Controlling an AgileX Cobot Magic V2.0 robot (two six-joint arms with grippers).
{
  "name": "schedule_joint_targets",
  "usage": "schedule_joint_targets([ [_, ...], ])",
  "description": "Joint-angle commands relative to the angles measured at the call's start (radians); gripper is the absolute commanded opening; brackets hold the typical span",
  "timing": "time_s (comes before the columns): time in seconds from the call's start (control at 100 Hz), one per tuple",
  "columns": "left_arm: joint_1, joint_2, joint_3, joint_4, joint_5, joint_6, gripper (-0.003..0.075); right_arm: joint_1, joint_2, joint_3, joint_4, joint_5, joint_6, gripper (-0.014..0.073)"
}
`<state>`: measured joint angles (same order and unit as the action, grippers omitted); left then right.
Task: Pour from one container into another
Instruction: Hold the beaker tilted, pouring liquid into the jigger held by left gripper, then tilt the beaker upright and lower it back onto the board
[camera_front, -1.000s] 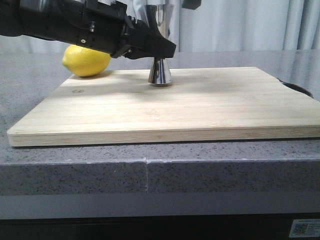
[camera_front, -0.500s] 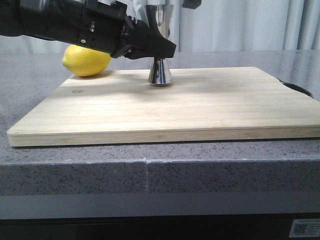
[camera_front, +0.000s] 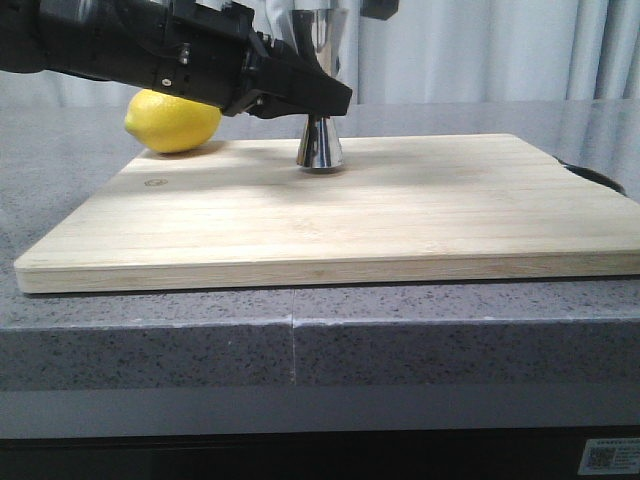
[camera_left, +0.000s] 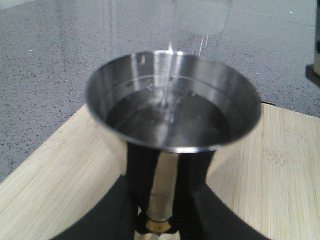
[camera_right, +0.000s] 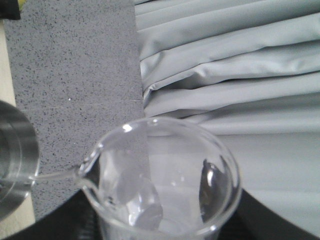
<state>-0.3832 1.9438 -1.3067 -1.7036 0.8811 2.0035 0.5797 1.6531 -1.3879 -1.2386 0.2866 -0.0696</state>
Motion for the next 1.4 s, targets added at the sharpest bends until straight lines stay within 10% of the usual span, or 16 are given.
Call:
schedule_joint_targets([
  [0.0, -0.007, -0.052, -0.029, -0.069, 0.056, -0.001, -0.0019, 0.0, -0.042, -0.04, -0.008, 0.001, 0.044, 0.0268],
  [0.72, -0.007, -0.052, -0.029, -0.069, 0.056, -0.001, -0.0019, -0.032, -0.068, -0.04, 0.004, 0.05, 0.542, 0.0268],
  [0.91, -0.007, -0.052, -0.029, -0.069, 0.056, -0.001, -0.0019, -0.126, -0.157, -0.02, 0.201, 0.035, 0.59, 0.0268],
  [1.39, -0.007, -0.052, -0.029, -0.069, 0.056, -0.001, -0.0019, -0.386, -0.393, 0.457, 0.603, -0.472, 0.598, 0.0268],
])
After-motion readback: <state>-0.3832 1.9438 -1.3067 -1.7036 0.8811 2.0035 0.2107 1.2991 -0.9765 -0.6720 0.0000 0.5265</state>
